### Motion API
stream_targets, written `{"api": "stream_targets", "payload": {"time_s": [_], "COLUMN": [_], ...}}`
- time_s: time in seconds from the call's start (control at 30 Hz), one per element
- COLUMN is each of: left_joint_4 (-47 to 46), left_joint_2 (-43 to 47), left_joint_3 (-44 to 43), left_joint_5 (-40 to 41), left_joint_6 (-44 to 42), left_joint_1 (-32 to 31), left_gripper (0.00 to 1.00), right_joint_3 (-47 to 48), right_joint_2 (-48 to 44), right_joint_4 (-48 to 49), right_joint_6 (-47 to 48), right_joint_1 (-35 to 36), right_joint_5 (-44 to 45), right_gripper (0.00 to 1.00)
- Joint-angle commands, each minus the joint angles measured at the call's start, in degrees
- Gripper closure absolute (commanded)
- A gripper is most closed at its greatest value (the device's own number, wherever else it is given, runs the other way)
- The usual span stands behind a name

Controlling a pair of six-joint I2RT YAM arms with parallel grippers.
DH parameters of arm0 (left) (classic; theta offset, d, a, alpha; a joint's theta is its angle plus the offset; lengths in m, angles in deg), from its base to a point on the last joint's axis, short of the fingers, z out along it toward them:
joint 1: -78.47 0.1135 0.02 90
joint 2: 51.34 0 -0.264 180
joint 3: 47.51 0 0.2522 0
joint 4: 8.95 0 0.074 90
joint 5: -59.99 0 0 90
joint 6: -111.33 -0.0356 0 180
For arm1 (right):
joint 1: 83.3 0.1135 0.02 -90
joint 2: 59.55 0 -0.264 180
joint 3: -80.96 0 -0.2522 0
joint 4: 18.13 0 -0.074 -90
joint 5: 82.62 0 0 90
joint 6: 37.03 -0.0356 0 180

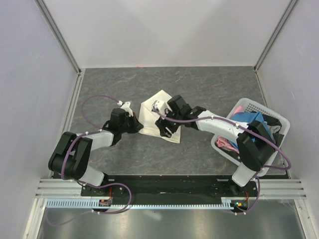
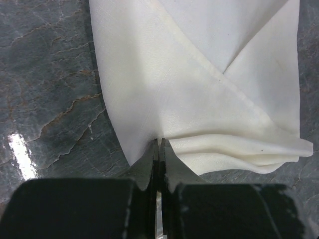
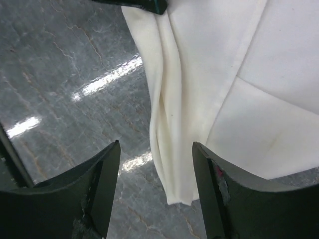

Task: Fold the napkin, place the utensils inside, and roll it up
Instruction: Roll the napkin with the utensil

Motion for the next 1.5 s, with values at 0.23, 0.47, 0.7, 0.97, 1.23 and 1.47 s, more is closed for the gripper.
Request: {"api": "stream_targets", "payload": {"time_s": [0.23, 0.47, 0.7, 0.97, 1.23, 1.47], "left_joint_4": [3.24, 3.6, 3.95, 3.95, 3.33, 3.68], "left_joint_2": [-1.67, -1.58, -1.41, -1.49, -1.23, 0.61], "left_joint_3": [-2.67, -2.94, -3.11, -3.38, -3.38, -4.87], "left_joint_5": [-2.22, -2.31, -2.39, -2.74, -3.45, -4.5], "left_joint_6": [1.67, 1.59, 1.5, 1.41, 1.32, 3.25], "left_joint_1": [1.36, 1.45, 1.63, 1.63, 1.63, 2.33], "left_gripper": [0.98, 0.98, 0.98, 0.98, 0.98, 0.92], "right_joint_3": [-5.89, -7.04, -7.74, -8.35, -8.53, -4.23], "right_joint_2": [-0.43, 2.12, 4.06, 6.34, 8.19, 11.0], "right_joint_4": [11.39, 13.24, 13.15, 13.15, 12.36, 3.95], "right_joint_6": [6.61, 7.84, 7.84, 7.14, 7.58, 7.93], "right_joint_1": [10.93, 11.64, 11.73, 11.64, 11.64, 11.64], "right_joint_5": [23.19, 25.05, 24.17, 24.26, 24.7, 15.83], "right_gripper": [0.32, 0.32, 0.33, 0.4, 0.76, 0.97]}}
